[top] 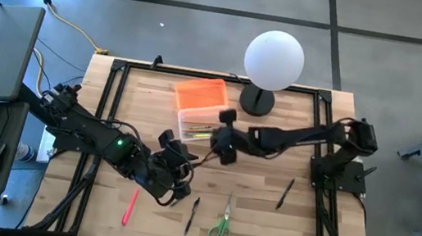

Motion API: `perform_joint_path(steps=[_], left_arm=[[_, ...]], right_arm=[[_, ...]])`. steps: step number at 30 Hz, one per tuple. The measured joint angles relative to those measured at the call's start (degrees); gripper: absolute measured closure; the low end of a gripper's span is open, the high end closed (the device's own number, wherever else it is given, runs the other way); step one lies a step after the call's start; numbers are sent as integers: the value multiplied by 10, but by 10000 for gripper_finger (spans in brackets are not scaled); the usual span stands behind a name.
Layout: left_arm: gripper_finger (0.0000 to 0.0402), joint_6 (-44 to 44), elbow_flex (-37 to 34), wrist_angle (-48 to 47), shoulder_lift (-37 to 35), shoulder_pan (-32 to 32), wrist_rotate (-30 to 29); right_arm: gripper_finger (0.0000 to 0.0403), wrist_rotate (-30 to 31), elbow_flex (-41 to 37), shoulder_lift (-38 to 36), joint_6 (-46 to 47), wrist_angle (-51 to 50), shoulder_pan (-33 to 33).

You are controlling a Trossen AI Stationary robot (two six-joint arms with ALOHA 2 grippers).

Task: Pick & place school supplies into a supply box
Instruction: Put the green crayon into the transparent supply box

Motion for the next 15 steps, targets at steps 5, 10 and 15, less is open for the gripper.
perform_joint_path(steps=[5,10,15], left_arm=[[284,0,-2,-3,3,0,10],[284,1,-2,-4,2,0,9],[284,0,-2,-5,2,0,8]], right_arm=[[401,26,24,74,-35,25,-43],[401,15,76,152,-51,38,-69],[393,-3,119,217,-65,24,-84]])
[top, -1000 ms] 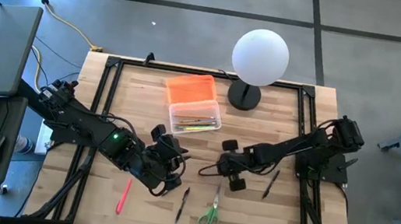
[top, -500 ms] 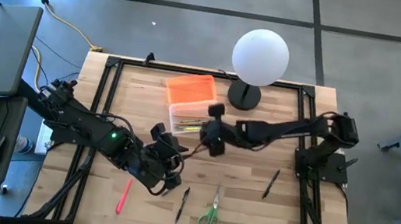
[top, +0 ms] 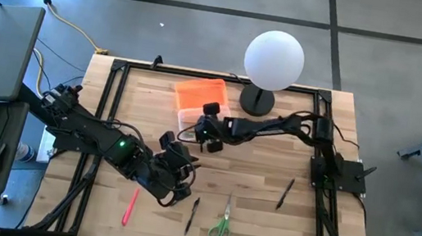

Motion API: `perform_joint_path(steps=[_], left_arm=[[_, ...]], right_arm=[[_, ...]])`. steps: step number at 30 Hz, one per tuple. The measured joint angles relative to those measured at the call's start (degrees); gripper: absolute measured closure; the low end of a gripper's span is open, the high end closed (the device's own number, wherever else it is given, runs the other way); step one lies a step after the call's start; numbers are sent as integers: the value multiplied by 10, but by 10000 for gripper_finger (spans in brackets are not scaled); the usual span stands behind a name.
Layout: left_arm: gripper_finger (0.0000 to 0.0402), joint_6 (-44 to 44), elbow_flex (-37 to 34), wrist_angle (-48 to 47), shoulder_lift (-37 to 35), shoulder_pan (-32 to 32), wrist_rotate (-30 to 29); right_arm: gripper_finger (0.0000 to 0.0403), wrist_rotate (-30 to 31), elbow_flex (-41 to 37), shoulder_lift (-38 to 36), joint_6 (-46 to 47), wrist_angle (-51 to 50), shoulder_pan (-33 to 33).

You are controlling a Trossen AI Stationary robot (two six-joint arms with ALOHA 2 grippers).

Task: Pick & place school supplies into a supply box
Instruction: Put the green crayon into the transparent supply box, then put the black pen into the transparent supply box

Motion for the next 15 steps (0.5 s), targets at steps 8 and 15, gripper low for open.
perform_joint_path(steps=[8,15], left_arm=[[284,0,0,-1,0,0,0],[284,0,0,0,0,0,-1]], right_arm=[[345,7,21,21,-6,-1,-17],[309,91,22,6,-1,-40,-9]])
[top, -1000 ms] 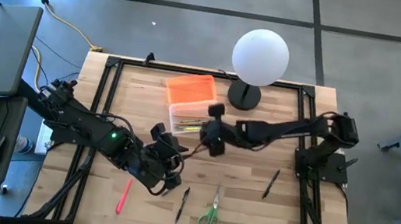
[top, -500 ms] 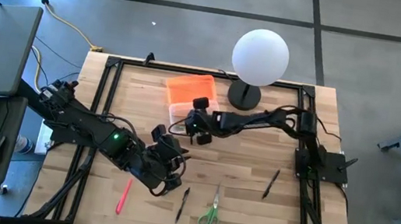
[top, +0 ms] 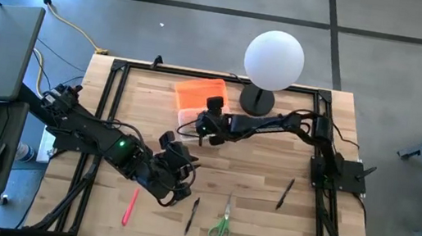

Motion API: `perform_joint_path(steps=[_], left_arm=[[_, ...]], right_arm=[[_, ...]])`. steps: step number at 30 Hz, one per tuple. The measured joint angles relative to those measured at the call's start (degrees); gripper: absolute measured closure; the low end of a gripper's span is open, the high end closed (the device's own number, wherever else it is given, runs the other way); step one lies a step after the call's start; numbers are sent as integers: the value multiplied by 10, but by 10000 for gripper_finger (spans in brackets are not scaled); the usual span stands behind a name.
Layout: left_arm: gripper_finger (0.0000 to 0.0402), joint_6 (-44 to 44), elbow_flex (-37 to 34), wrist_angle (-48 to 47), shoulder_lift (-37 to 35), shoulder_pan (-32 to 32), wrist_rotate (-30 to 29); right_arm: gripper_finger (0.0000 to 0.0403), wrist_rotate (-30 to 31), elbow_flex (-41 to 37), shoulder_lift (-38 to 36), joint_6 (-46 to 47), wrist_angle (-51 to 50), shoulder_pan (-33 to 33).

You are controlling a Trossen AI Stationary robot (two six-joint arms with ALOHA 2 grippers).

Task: Pick & place school supplies into a supply box
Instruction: Put the black pen into the transparent supply box

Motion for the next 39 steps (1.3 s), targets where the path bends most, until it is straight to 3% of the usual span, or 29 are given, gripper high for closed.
perform_joint_path(steps=[3,9,20,25,27,30,39], left_arm=[[284,0,0,-1,0,0,-1],[284,3,0,-6,0,0,-1],[284,5,0,-9,2,0,5],[284,5,0,-5,3,0,5],[284,5,0,-3,3,0,3],[284,4,0,3,3,0,0],[284,1,0,16,3,0,-1]], right_arm=[[305,-7,0,-26,47,-97,17],[305,-106,-48,-120,171,-229,56],[305,-148,-350,-445,335,-209,172],[304,-267,-485,-559,468,-96,240],[304,-302,-513,-575,494,-84,275],[304,-303,-517,-574,520,-115,323],[304,-315,-477,-490,598,-286,411]])
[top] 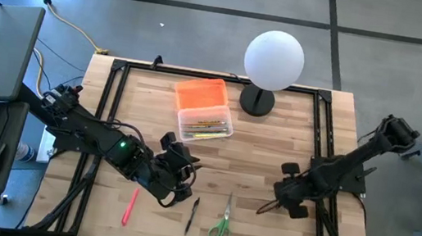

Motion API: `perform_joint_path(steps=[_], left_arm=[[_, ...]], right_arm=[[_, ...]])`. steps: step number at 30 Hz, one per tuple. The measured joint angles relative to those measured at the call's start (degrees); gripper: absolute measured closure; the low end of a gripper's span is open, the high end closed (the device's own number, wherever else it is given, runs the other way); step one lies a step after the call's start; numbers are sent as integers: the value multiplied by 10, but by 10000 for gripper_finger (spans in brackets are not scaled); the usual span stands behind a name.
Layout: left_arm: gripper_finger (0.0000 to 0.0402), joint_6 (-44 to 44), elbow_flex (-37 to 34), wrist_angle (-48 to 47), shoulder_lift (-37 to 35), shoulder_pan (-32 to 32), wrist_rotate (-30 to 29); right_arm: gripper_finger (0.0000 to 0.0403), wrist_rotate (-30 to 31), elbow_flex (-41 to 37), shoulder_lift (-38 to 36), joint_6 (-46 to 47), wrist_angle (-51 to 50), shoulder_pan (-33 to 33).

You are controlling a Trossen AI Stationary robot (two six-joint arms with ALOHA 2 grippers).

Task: Pick & place school supplies into a supply box
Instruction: Put the black pen into the transparent supply box

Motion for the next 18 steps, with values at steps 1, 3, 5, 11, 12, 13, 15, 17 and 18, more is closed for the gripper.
perform_joint_path(steps=[1,3,5,11,12,13,15,17,18], left_arm=[[284,-1,0,0,0,0,0],[284,-1,0,0,0,0,0],[284,-1,0,0,0,0,0],[284,-1,0,0,0,0,0],[284,-1,0,0,0,0,0],[284,-1,0,0,0,0,0],[284,-1,0,0,0,0,0],[284,-1,0,0,0,0,0],[284,0,0,-1,0,0,0]], right_arm=[[304,-9,0,13,5,-6,6],[304,-22,0,34,8,2,16],[304,-22,1,48,0,25,23],[304,27,1,82,-51,36,26],[304,26,2,89,-58,39,26],[304,22,3,97,-67,44,26],[304,14,5,114,-76,58,26],[304,14,4,129,-86,67,26],[304,16,2,132,-92,76,26]])
